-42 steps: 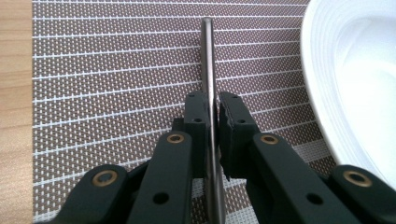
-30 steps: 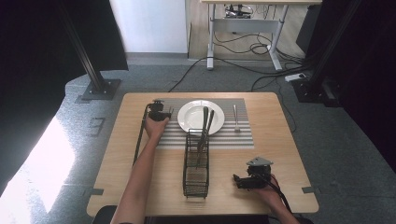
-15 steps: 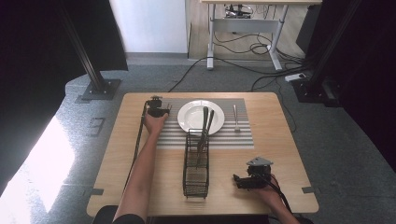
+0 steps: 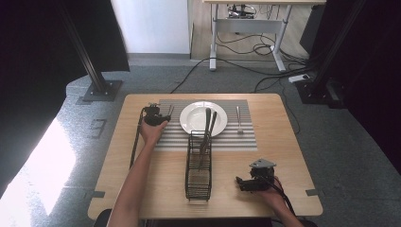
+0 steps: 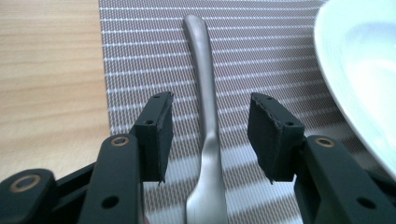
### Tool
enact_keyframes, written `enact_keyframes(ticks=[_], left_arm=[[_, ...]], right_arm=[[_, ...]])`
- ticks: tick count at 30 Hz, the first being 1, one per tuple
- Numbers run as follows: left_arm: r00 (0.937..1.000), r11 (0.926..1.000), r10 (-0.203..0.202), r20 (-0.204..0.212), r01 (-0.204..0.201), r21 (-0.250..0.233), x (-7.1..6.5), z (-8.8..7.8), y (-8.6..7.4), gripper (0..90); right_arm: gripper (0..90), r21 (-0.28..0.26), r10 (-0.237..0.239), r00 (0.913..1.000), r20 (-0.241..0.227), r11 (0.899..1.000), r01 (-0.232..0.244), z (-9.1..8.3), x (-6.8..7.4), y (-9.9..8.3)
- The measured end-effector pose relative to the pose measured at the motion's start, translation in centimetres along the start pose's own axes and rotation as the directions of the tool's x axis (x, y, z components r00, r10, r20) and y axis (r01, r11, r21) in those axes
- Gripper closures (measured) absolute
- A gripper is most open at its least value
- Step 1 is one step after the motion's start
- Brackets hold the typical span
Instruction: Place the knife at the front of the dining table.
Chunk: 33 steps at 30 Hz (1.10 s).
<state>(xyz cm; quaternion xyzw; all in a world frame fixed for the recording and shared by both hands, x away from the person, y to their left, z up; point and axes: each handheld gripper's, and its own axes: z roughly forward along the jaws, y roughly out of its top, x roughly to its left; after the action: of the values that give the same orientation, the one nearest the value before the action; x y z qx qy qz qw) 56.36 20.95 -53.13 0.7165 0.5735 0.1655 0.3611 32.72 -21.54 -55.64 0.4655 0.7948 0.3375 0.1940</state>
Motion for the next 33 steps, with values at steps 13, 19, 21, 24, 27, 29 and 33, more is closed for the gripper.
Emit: enact_keyframes(ticks=[13, 19, 21, 24, 27, 29, 33], left_arm=[[0.9994, 0.9978, 0.02, 0.027, -0.021, 0.063, 0.4, -2.6, -3.1, 49.9], [0.9982, 0.9962, 0.04, 0.046, -0.043, 0.076, -0.3, -3.7, -4.2, 52.5], [0.9977, 0.9954, 0.055, 0.04, -0.058, 0.077, -0.6, -3.7, -4.3, 52.9], [0.9965, 0.9936, 0.081, 0.02, -0.083, 0.078, -1.1, -3.6, -4.4, 52.4], [0.9962, 0.9935, 0.081, 0.033, -0.083, 0.077, -1.3, -3.6, -4.4, 53.3], [0.996, 0.993, 0.08, 0.039, -0.083, 0.084, -1.3, -3.6, -4.3, 53.9], [0.9965, 0.9937, 0.069, 0.047, -0.072, 0.086, -1.2, -3.6, -4.3, 53.9]], right_arm=[[0.0, 0.002, -0.004, 1.0, -0.005, 1.0, 0.004, 0.2, 0.0, 0.2], [0.0, 0.002, -0.006, 1.0, -0.006, 1.0, 0.006, 0.2, 0.0, 0.2], [0.0, 0.002, -0.006, 1.0, -0.007, 1.0, 0.006, 0.2, 0.0, 0.2], [0.0, 0.002, -0.007, 1.0, -0.007, 1.0, 0.007, 0.2, 0.0, 0.2], [0.0, 0.002, -0.007, 1.0, -0.006, 1.0, 0.007, 0.2, 0.0, 0.2], [0.0, 0.002, -0.007, 1.0, -0.007, 1.0, 0.007, 0.2, 0.0, 0.2], [0.0, 0.002, -0.006, 1.0, -0.007, 1.0, 0.006, 0.2, 0.0, 0.2]])
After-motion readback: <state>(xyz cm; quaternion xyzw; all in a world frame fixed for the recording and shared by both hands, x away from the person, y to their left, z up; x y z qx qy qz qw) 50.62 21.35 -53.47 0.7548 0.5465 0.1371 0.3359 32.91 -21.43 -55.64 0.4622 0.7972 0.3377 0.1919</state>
